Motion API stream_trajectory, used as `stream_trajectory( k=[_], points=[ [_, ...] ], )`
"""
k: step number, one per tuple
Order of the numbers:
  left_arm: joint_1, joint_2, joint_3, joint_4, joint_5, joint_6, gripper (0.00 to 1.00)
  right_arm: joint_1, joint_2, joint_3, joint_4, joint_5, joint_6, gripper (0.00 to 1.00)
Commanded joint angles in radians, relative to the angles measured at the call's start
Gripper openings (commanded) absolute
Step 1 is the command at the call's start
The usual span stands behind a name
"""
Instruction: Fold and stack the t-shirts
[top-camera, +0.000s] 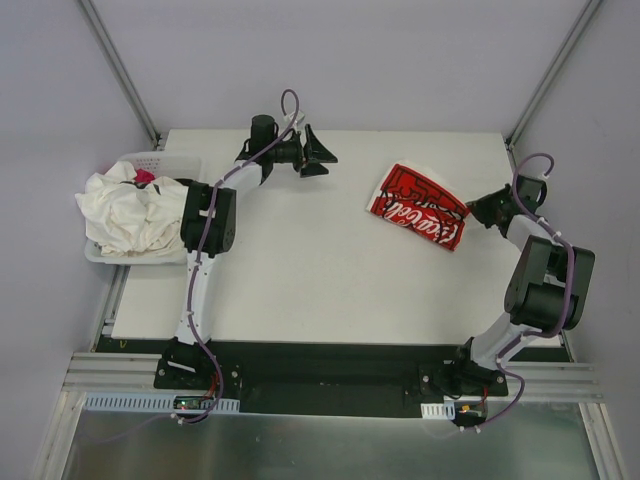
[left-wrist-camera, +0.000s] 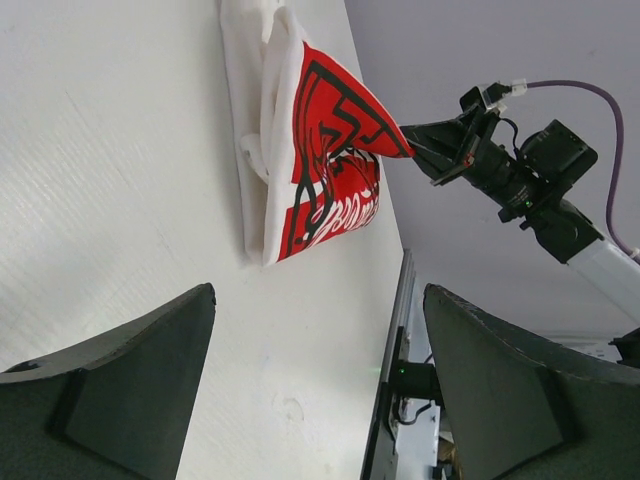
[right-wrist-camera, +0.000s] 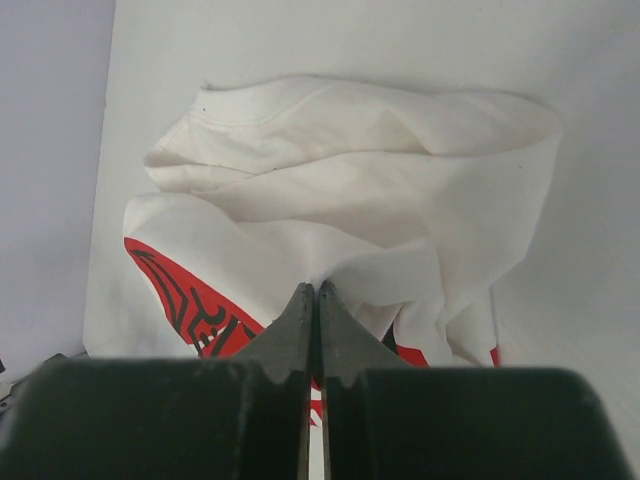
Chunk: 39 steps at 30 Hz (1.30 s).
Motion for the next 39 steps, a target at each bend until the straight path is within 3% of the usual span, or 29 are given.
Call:
stream_trajectory(
  k=[1, 5, 10, 15, 22, 30, 39],
  points=[
    [-0.025, 0.024, 0.047, 0.03, 0.022, -0.011, 0.84, -0.012, -0.013, 0.018, -0.011, 0.004, -0.014, 0.03],
    [-0.036, 0.003, 0.009, 0.041, 0.019, -0.001, 0.84, -0.014, -0.002, 0.061, -0.089, 0.027, -0.036, 0.27],
    [-0.036, -0.014, -0.012, 0.052, 0.025, -0.001, 0.84, -0.022, 0.017, 0.153, -0.146, 0.071, -0.088, 0.33],
    [-0.036, -0.036, -0.038, 0.071, 0.028, -0.009, 0.84, -0.031, 0.119, 0.261, -0.155, 0.074, -0.094, 0.31],
    [-0.036, -0.091, -0.095, 0.098, 0.031, -0.003, 0.84, -0.031, 0.35, 0.481, -0.163, 0.009, -0.099, 0.04],
    [-0.033, -0.131, -0.095, 0.088, 0.041, 0.011, 0.86, -0.016, 0.456, 0.547, -0.171, -0.021, -0.092, 0.05],
    [-0.01, -0.192, -0.114, 0.085, 0.033, 0.005, 0.86, 0.07, 0.367, 0.384, -0.145, -0.053, -0.083, 0.07]
  ],
)
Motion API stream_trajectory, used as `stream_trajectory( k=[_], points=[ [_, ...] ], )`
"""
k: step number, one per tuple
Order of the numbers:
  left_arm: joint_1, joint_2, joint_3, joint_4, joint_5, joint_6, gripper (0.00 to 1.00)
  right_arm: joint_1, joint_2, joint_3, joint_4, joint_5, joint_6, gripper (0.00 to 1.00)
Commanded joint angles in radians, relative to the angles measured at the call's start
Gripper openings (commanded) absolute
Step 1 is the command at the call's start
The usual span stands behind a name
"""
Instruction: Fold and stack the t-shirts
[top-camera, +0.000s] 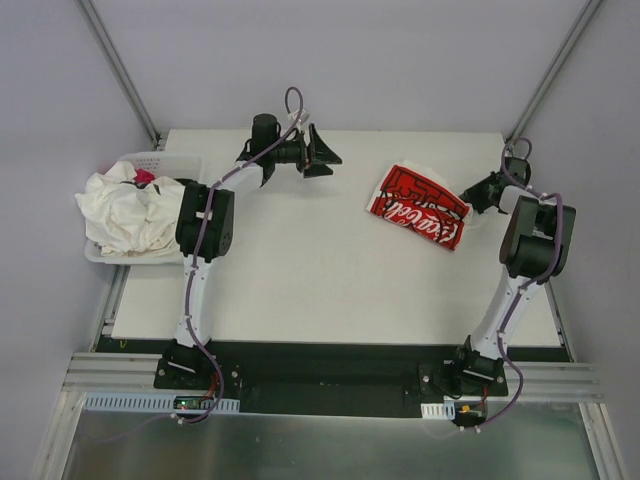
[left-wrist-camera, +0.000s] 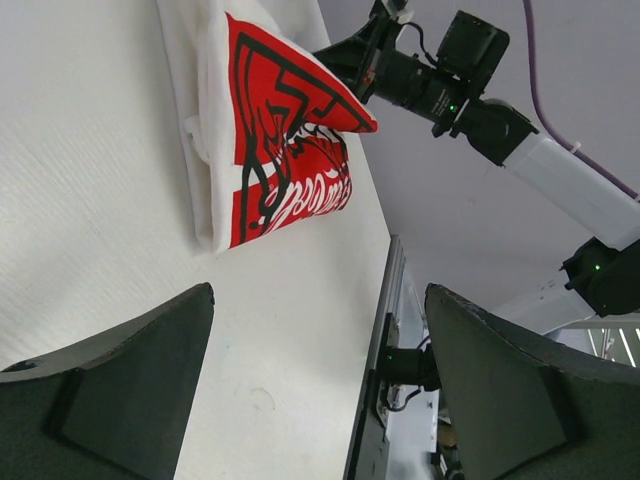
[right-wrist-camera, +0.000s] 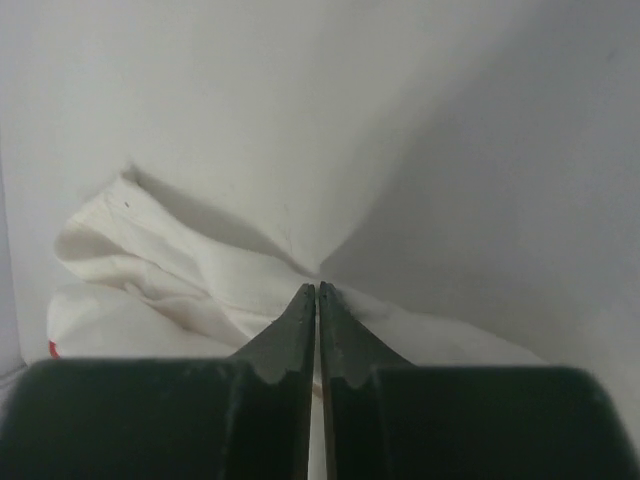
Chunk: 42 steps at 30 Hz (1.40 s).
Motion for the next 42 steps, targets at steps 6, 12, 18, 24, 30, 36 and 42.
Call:
stream_trajectory(
  k=[6, 12, 18, 24, 30, 36, 42],
  points=[
    [0.035, -0.132, -0.032, 0.058, 0.032, 0.003, 0.86, 0.115, -0.18, -0.194, 0.025, -0.036, 0.032, 0.08],
    [0.062, -0.162, -0.092, 0.133, 0.042, -0.039, 0.85, 0.211, -0.249, -0.241, -0.024, -0.021, 0.006, 0.08],
    [0.073, -0.182, -0.146, 0.199, 0.046, -0.062, 0.86, 0.348, -0.288, -0.29, -0.054, -0.044, 0.005, 0.08],
    [0.073, -0.166, -0.149, 0.245, 0.057, -0.1, 0.86, 0.452, -0.329, -0.375, -0.054, -0.066, 0.011, 0.08],
    [0.072, -0.162, -0.144, 0.252, 0.059, -0.103, 0.86, 0.394, -0.383, -0.332, -0.12, -0.044, -0.061, 0.24],
    [0.064, -0.234, -0.251, 0.317, 0.033, -0.12, 0.86, 0.36, -0.426, -0.183, -0.234, -0.038, -0.109, 0.27],
    [0.026, -0.294, -0.363, 0.319, 0.017, -0.085, 0.86, 0.442, -0.493, -0.198, -0.277, -0.056, -0.096, 0.34]
  ],
)
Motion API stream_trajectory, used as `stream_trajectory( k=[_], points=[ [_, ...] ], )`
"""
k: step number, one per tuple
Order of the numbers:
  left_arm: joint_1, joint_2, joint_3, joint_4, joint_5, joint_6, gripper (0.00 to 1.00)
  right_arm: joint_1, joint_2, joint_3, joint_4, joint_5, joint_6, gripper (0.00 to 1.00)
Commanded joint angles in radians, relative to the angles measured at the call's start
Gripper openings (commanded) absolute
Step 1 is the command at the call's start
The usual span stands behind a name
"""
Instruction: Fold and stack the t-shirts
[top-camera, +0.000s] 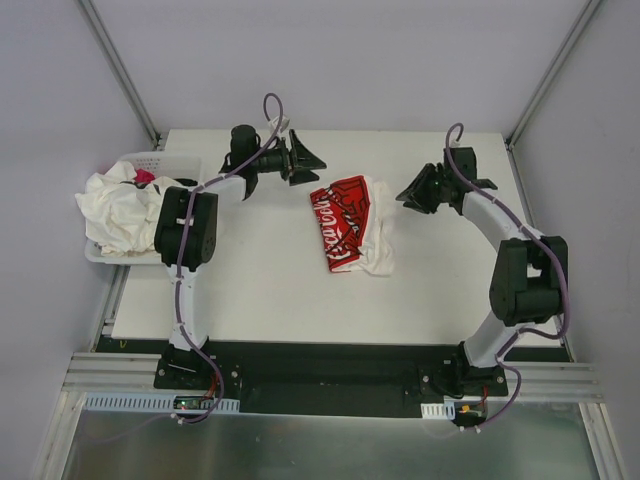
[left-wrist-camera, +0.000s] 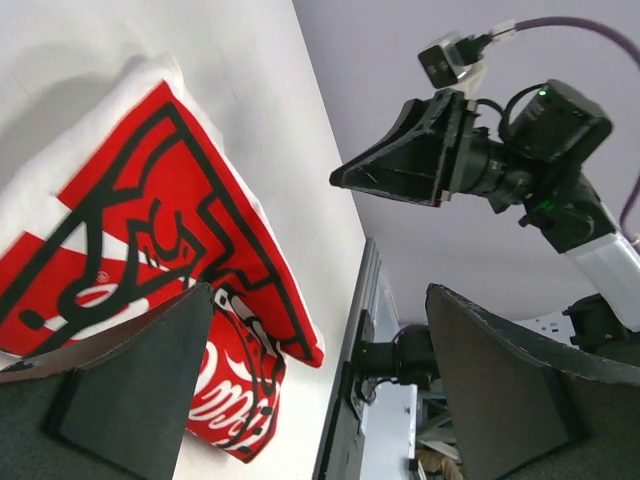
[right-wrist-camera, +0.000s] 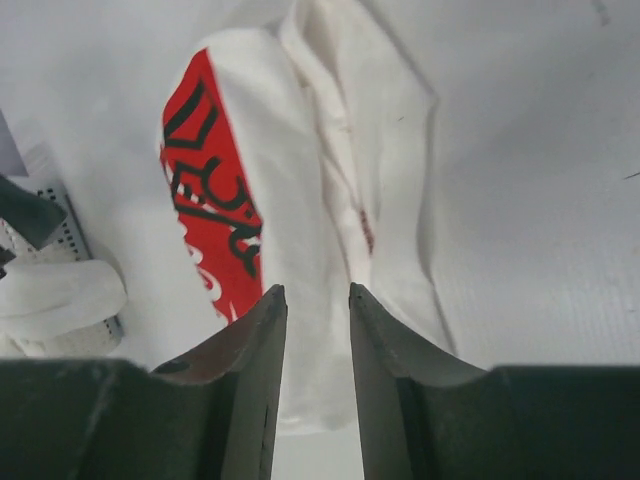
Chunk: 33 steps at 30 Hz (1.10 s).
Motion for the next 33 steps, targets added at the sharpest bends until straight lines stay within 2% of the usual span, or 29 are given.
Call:
stream_trajectory(
  k=[1, 14, 22, 33],
  points=[
    [-0.042, -0.11, -0.069, 0.07, -0.001, 0.036, 0.86, 0.091, -0.097, -0.009, -0.072, -0.017, -0.016, 0.35],
    [-0.14, -0.161, -0.199, 0.038, -0.012, 0.091, 0.86, 0.191, -0.132, -0.171, -0.02, -0.041, 0.007, 0.5],
    [-0.155, -0.188, -0.227, -0.008, -0.013, 0.133, 0.86, 0.264, -0.074, -0.115, -0.017, -0.034, 0.04, 0.52],
    [-0.157, -0.181, -0.221, -0.04, -0.013, 0.168, 0.86, 0.3, -0.022, -0.086, -0.049, -0.029, 0.033, 0.55]
  ],
)
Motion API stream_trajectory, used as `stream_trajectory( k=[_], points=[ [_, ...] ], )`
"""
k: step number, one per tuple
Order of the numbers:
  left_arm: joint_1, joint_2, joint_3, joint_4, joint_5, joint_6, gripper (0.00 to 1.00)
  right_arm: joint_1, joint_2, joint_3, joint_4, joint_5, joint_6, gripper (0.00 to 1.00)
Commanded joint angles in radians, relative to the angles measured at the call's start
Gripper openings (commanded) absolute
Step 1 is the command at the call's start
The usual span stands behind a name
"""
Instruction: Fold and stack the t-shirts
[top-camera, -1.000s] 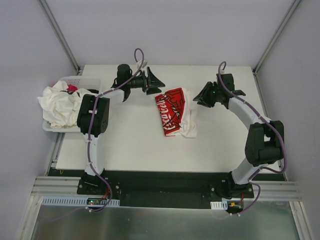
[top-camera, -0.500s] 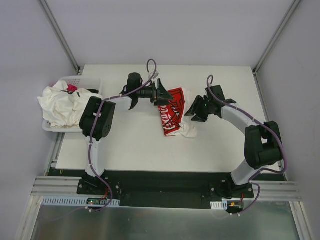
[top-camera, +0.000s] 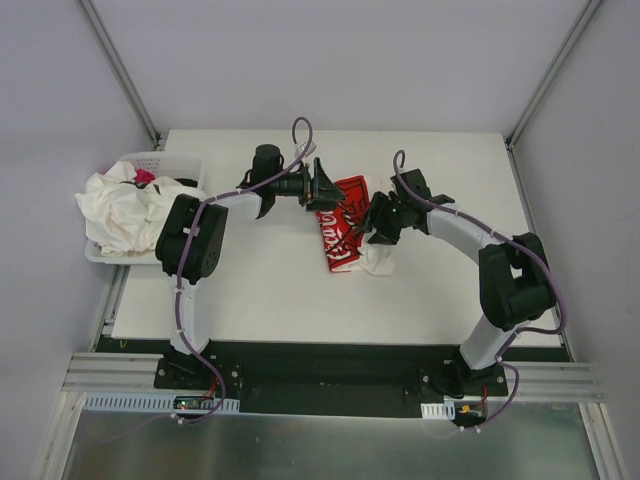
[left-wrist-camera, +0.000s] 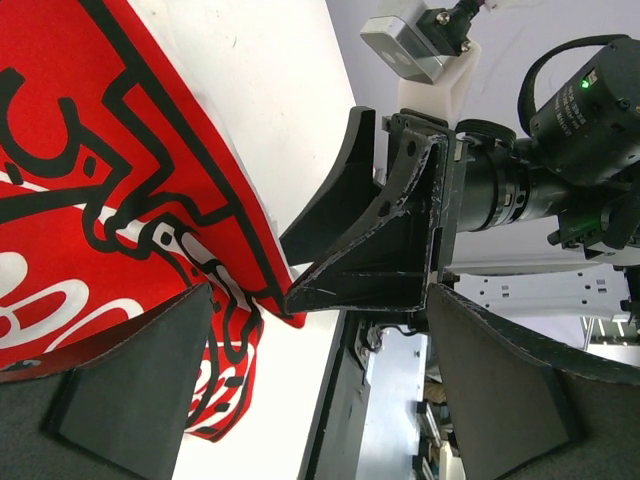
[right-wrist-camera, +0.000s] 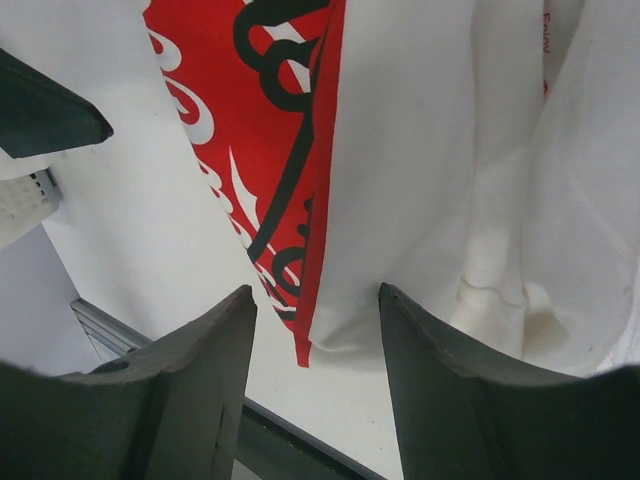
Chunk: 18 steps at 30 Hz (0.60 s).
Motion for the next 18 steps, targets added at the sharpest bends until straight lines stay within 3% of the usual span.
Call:
stream_trajectory(
  k=[1, 18],
  points=[
    [-0.008, -0.051, -0.004, 0.023, 0.009, 0.036, 0.86, 0.007, 0.005, 0.025, -0.025, 0.003, 0.008, 0.55],
    [-0.012, -0.071, -0.081, 0.077, 0.02, 0.031, 0.87, 0.003, 0.022, -0.035, -0.063, 0.026, -0.04, 0.53]
  ],
)
